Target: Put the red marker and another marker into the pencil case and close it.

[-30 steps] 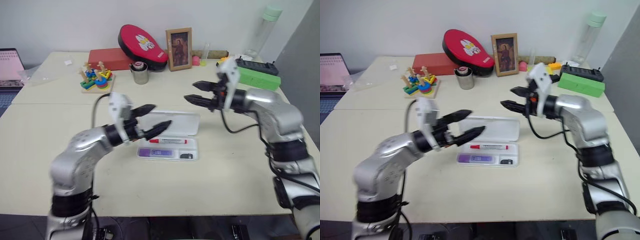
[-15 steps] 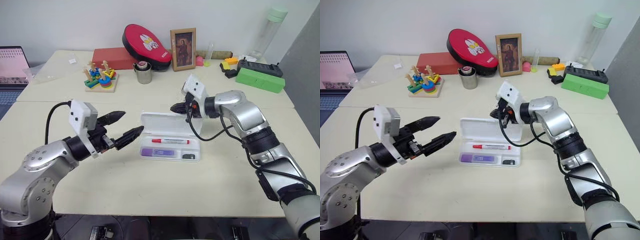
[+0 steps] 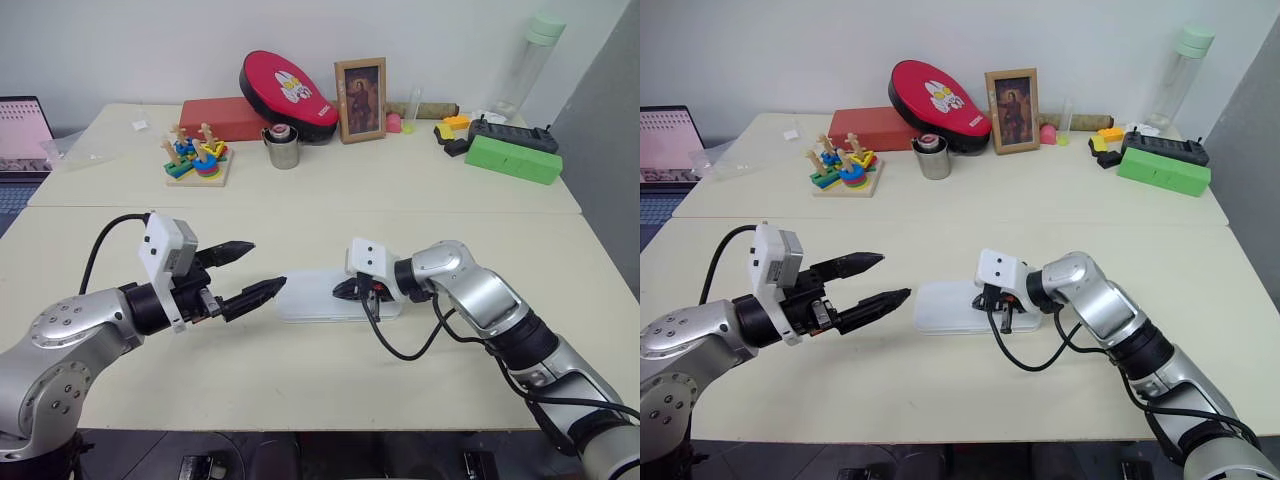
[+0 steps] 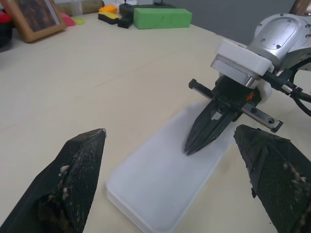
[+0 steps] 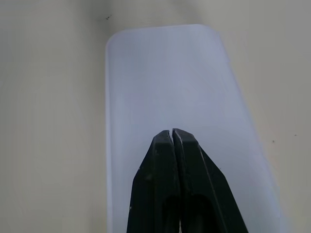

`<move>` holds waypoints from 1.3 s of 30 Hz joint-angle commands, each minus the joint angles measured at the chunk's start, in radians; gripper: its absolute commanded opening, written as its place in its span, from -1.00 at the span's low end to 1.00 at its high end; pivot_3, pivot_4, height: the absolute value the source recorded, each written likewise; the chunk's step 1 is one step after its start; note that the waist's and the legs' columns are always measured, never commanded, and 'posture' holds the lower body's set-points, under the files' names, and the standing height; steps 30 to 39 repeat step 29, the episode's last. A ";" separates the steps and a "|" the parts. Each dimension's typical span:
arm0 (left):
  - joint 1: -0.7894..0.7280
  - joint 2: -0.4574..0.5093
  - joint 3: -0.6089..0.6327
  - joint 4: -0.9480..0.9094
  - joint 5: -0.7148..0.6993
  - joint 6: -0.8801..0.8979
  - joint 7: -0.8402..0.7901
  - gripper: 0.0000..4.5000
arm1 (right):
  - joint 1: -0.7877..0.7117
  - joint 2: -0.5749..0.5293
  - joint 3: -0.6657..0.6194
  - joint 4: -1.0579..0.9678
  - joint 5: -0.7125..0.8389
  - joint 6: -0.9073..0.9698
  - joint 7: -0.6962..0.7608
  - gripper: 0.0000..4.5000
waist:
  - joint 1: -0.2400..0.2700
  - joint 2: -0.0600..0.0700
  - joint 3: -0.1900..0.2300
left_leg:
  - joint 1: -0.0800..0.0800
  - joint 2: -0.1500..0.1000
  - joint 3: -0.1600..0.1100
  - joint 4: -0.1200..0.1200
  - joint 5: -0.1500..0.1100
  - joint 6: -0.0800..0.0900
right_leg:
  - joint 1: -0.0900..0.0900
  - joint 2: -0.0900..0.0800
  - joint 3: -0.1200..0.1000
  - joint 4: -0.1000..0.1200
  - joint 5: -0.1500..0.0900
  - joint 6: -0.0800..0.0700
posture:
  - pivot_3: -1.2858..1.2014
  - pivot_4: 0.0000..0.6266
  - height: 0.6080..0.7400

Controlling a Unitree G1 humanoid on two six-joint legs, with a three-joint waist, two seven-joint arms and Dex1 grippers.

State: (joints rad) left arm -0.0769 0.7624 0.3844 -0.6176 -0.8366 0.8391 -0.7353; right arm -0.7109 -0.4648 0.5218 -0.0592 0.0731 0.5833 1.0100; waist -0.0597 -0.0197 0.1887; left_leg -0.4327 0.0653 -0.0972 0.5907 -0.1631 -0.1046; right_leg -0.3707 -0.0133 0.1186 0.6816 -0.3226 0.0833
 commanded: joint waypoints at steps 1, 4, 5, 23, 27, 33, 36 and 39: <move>-0.020 0.015 -0.016 0.000 0.004 -0.022 0.008 1.00 | 0.037 0.004 -0.028 -0.011 0.013 0.033 -0.011 -0.98 | 0.000 0.000 0.000 | 0.000 0.000 0.000 0.000 0.000 0.000 | 0.000 0.000 0.000 0.000 0.000 0.000 | 0.03 -0.52 1.00; -0.045 -0.003 -0.035 0.051 0.060 -0.037 0.062 1.00 | 0.050 0.041 -0.183 -0.041 0.125 0.029 -0.025 -0.98 | 0.002 0.000 0.000 | 0.000 0.000 0.000 0.000 0.000 0.000 | 0.001 0.000 0.000 0.000 0.000 0.000 | 0.03 -0.52 1.00; -0.056 -0.013 -0.040 0.076 0.084 -0.050 0.086 1.00 | 0.053 0.048 -0.229 -0.044 0.152 0.034 -0.036 -0.98 | 0.002 0.000 0.000 | 0.000 0.000 0.000 0.000 0.000 0.000 | 0.000 0.000 0.000 0.000 0.000 0.000 | 0.03 -0.52 1.00; -0.083 0.040 -0.062 0.426 0.332 -0.249 0.054 1.00 | 0.221 -0.171 -0.611 0.003 0.241 0.093 -0.179 0.99 | -0.002 0.000 0.000 | -0.001 0.000 0.003 -0.002 0.000 0.000 | -0.002 0.000 0.003 0.000 0.000 0.000 | 0.03 -0.52 1.00; -0.112 0.091 -0.078 0.488 0.348 -0.266 -0.009 1.00 | 0.246 -0.212 -0.598 -0.025 0.255 0.091 -0.144 1.00 | -0.002 0.000 0.000 | -0.001 0.000 0.004 -0.002 0.000 0.000 | -0.002 0.000 0.003 -0.001 0.000 0.000 | 0.03 -0.52 1.00; -0.131 0.102 -0.089 0.512 0.355 -0.273 -0.025 1.00 | 0.250 -0.215 -0.603 -0.027 0.261 0.098 -0.145 1.00 | -0.001 0.000 0.000 | -0.001 0.000 0.004 -0.002 0.000 0.000 | -0.002 0.000 0.003 -0.001 0.000 0.000 | 0.03 -0.52 1.00; -0.131 0.102 -0.089 0.512 0.355 -0.273 -0.025 1.00 | 0.250 -0.215 -0.603 -0.027 0.261 0.098 -0.145 1.00 | -0.001 0.000 0.000 | -0.001 0.000 0.004 -0.002 0.000 0.000 | -0.002 0.000 0.003 -0.001 0.000 0.000 | 0.03 -0.52 1.00; -0.131 0.102 -0.089 0.512 0.355 -0.273 -0.025 1.00 | 0.250 -0.215 -0.603 -0.027 0.261 0.098 -0.145 1.00 | -0.001 0.000 0.000 | -0.001 0.000 0.004 -0.002 0.000 0.000 | -0.002 0.000 0.003 -0.001 0.000 0.000 | 0.03 -0.52 1.00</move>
